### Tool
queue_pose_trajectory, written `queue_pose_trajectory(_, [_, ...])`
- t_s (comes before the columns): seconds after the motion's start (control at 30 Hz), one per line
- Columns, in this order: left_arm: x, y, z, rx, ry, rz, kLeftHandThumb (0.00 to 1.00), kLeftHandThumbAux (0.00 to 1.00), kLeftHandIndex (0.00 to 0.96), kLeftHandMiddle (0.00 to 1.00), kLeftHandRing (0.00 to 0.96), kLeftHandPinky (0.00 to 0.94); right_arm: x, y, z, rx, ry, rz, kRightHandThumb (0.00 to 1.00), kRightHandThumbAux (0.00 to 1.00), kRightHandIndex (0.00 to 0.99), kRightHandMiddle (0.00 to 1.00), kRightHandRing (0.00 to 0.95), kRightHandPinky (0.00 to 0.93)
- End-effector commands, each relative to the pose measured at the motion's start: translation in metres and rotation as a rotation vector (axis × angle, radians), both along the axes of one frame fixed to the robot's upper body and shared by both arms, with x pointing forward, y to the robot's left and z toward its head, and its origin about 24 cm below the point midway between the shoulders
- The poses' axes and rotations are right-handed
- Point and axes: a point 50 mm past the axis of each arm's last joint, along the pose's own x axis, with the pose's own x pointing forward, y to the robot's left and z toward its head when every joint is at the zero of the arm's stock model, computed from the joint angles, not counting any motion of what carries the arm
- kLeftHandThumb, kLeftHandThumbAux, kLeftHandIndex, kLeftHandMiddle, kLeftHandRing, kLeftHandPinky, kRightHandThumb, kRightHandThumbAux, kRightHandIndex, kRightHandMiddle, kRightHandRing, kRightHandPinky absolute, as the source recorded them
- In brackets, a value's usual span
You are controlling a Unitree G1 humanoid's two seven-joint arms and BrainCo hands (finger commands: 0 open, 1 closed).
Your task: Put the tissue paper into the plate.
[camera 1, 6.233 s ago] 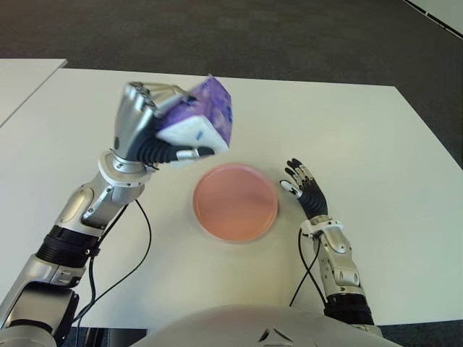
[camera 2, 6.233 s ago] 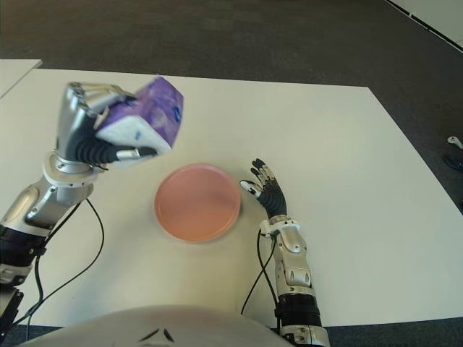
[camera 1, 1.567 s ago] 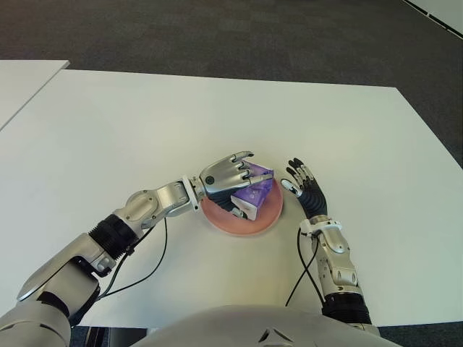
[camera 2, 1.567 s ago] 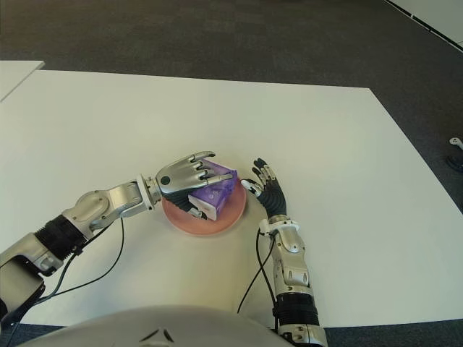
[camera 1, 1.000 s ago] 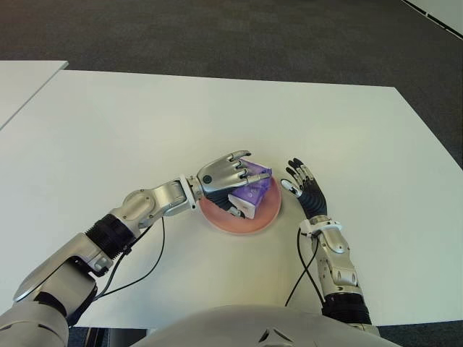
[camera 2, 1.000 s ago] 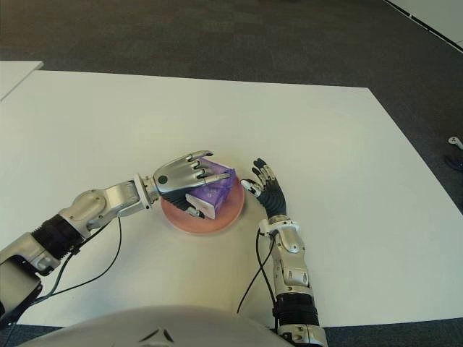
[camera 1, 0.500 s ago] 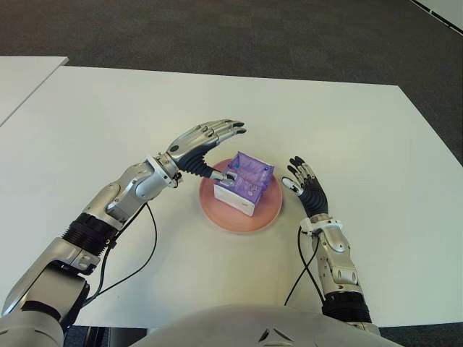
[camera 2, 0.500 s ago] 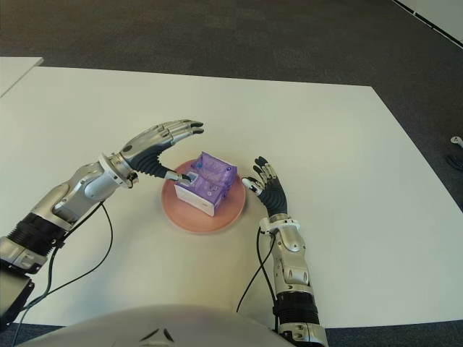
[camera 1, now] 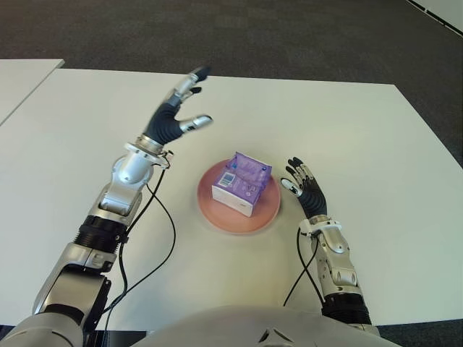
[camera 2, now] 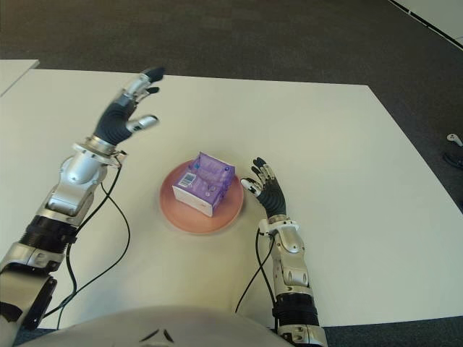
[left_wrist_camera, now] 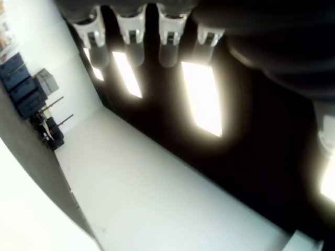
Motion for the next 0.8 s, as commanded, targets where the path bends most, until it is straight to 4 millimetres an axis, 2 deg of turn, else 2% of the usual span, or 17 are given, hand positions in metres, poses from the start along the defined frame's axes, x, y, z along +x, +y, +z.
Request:
queue_pose_trajectory(0.03, [-0.013, 0.023, -0.008, -0.181, 0.143, 0.027, 0.000, 0.333, 0.036, 0.000, 0.000, 0.000, -0.020, -0.001, -0.033, 0.010, 0.199, -0.019, 0.024, 0.689, 0.000, 0.044, 0.030, 0.041])
queue_pose_trajectory(0.2, [-0.015, 0.029, -0.006, -0.228, 0.182, 0.059, 0.028, 0.316, 0.054, 0.000, 0.000, 0.000, -0.021, -0.001, -0.033, 0.005, 0.205, -0.017, 0.025, 0.690, 0.000, 0.043, 0.030, 0.040])
queue_pose_trajectory(0.33, [-0.013, 0.038, -0.017, -0.264, 0.233, 0.107, 0.034, 0.329, 0.050, 0.000, 0.000, 0.000, -0.021, 0.000, -0.033, 0.003, 0.205, -0.016, 0.025, 0.692, 0.000, 0.043, 0.030, 0.039])
queue_pose_trajectory(0.53, [-0.010, 0.030, -0.054, -0.267, 0.316, 0.168, 0.025, 0.369, 0.112, 0.003, 0.000, 0.000, -0.021, 0.001, -0.033, -0.002, 0.205, -0.013, 0.021, 0.697, 0.000, 0.042, 0.029, 0.038])
queue_pose_trajectory(0.57, [-0.009, 0.025, -0.066, -0.253, 0.347, 0.199, 0.025, 0.373, 0.127, 0.005, 0.000, 0.000, -0.021, 0.001, -0.033, -0.002, 0.206, -0.013, 0.020, 0.697, 0.000, 0.042, 0.029, 0.038])
queue_pose_trajectory(0.63, [-0.009, 0.016, -0.084, -0.225, 0.390, 0.243, 0.020, 0.388, 0.128, 0.011, 0.000, 0.000, -0.022, 0.002, -0.033, -0.004, 0.207, -0.013, 0.020, 0.698, 0.000, 0.042, 0.029, 0.037])
queue_pose_trajectory(0.7, [-0.010, 0.011, -0.092, -0.210, 0.404, 0.263, 0.009, 0.405, 0.108, 0.014, 0.000, 0.000, -0.022, 0.002, -0.033, -0.004, 0.208, -0.012, 0.021, 0.699, 0.001, 0.043, 0.028, 0.034])
queue_pose_trajectory(0.8, [-0.023, -0.006, -0.125, -0.146, 0.500, 0.334, 0.002, 0.441, 0.063, 0.006, 0.000, 0.000, -0.022, 0.002, -0.033, -0.007, 0.210, -0.013, 0.021, 0.700, 0.002, 0.044, 0.026, 0.028])
